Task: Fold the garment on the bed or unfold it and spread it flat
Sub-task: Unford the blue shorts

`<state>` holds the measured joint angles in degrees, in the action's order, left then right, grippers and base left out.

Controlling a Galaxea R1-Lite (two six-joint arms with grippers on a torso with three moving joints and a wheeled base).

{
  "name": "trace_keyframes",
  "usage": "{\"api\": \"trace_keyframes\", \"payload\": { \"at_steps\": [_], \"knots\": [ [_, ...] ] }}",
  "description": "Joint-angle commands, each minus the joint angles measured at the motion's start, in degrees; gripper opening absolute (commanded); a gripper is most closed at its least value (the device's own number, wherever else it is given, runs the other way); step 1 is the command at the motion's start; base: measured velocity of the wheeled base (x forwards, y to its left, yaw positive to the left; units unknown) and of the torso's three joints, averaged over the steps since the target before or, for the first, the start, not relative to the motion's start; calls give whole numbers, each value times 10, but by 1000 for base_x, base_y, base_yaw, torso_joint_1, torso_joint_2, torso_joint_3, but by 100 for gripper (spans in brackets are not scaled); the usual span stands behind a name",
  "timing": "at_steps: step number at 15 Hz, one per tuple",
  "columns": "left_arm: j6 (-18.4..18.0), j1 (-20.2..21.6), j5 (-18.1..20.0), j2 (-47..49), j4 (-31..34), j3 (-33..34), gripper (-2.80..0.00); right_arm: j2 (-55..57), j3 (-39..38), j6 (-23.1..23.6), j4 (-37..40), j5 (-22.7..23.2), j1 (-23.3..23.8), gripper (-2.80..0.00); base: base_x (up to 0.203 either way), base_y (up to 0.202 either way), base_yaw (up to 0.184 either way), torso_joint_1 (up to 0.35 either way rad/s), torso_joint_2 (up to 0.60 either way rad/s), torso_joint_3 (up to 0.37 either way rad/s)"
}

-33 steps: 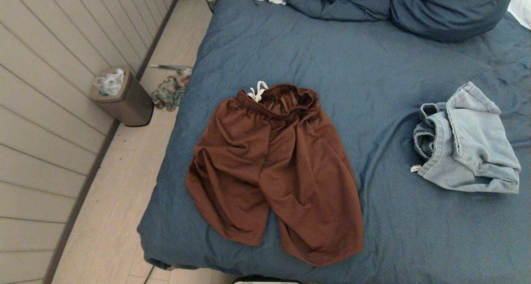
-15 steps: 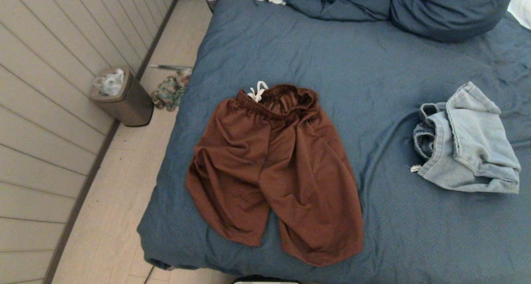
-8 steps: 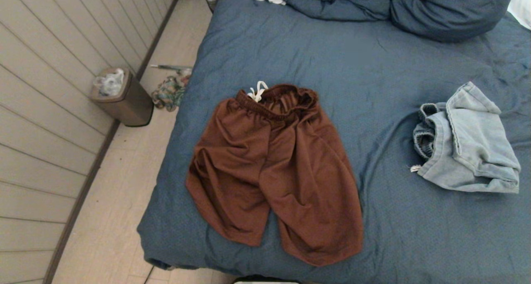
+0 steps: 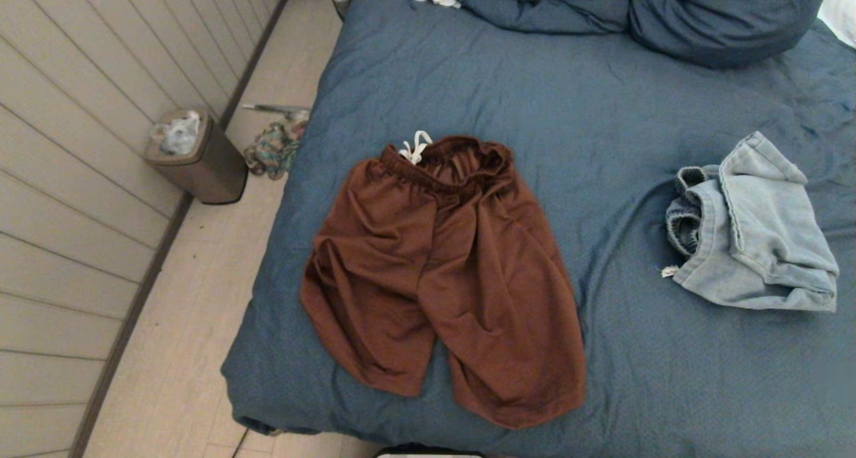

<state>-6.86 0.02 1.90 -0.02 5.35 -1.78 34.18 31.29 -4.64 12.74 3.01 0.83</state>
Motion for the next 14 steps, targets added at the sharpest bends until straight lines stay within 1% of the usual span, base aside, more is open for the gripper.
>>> {"api": "trace_keyframes", "payload": {
  "at_steps": [1, 4, 6, 9, 10, 12, 14],
  "knots": [
    [-1, 0, 0, 1, 1, 0, -280, 246, 83, -22, -42, 2, 28, -280, 0, 0, 0, 0, 0, 0],
    [-1, 0, 0, 0, 2, -1, -280, 431, 221, -48, -85, 6, 82, -280, 0, 0, 0, 0, 0, 0],
    [-1, 1, 0, 1, 4, -1, -280, 511, 298, -73, -105, 7, 112, -280, 0, 0, 0, 0, 0, 0],
    [-1, 1, 0, 1, 2, -1, -280, 614, 385, -86, -114, 4, 143, -280, 0, 0, 0, 0, 0, 0],
    [-1, 0, 0, 1, 2, -1, -280, 643, 409, -85, -116, 3, 148, 0, 0, 0, 0, 0, 0, 0],
    [-1, 1, 0, 1, 1, -1, -280, 692, 445, -78, -117, 2, 153, 0, 0, 0, 0, 0, 0, 0],
    [0, 0, 0, 1, 0, 0, -280, 725, 468, -52, -118, 1, 151, 0, 0, 0, 0, 0, 0, 0]
  ]
}}
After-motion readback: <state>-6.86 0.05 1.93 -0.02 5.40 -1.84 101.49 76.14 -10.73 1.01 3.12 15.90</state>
